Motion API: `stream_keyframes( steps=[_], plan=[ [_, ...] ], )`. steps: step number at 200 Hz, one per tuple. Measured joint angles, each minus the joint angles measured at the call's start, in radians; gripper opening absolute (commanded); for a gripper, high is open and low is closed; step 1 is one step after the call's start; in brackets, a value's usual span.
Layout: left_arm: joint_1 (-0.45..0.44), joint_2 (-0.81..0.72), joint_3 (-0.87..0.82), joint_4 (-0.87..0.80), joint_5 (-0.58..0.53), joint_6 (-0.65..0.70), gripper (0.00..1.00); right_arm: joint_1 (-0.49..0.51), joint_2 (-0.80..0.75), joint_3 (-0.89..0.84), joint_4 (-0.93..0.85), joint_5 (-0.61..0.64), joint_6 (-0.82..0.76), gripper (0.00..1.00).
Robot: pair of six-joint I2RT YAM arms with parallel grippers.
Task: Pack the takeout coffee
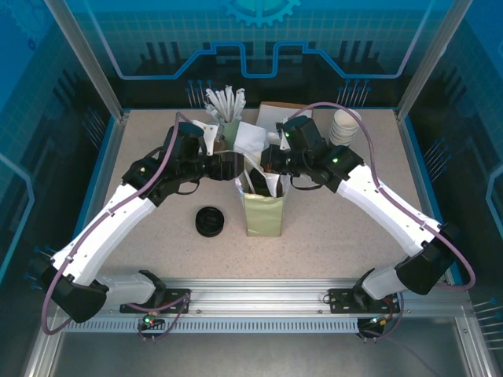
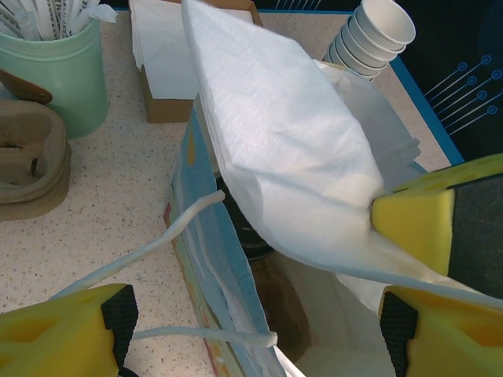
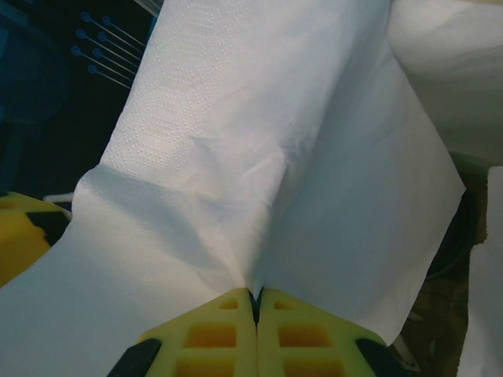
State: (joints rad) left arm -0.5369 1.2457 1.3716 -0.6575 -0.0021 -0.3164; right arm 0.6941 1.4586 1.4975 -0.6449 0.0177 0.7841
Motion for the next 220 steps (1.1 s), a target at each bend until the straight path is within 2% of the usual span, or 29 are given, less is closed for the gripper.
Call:
stream_keyframes(
  steps=[82,157,199,220],
  plan=[
    [0.01,-0.001,-0.008,0.0,0.0,-0.004,0.82,0.06,0.033,-0.011,-0.109,0.156,-0.026,0.0],
    [0.017,-0.009,-0.03,-0.002,0.0,-0.007,0.82,0.091,0.078,-0.011,-0.184,0.244,-0.041,0.0],
    [0.017,-0.016,-0.035,-0.003,0.0,-0.008,0.82,0.106,0.087,-0.01,-0.204,0.282,-0.068,0.03],
    [0.017,-0.016,-0.035,-0.003,0.0,-0.008,0.82,0.113,0.091,0.001,-0.21,0.289,-0.082,0.1]
  ],
)
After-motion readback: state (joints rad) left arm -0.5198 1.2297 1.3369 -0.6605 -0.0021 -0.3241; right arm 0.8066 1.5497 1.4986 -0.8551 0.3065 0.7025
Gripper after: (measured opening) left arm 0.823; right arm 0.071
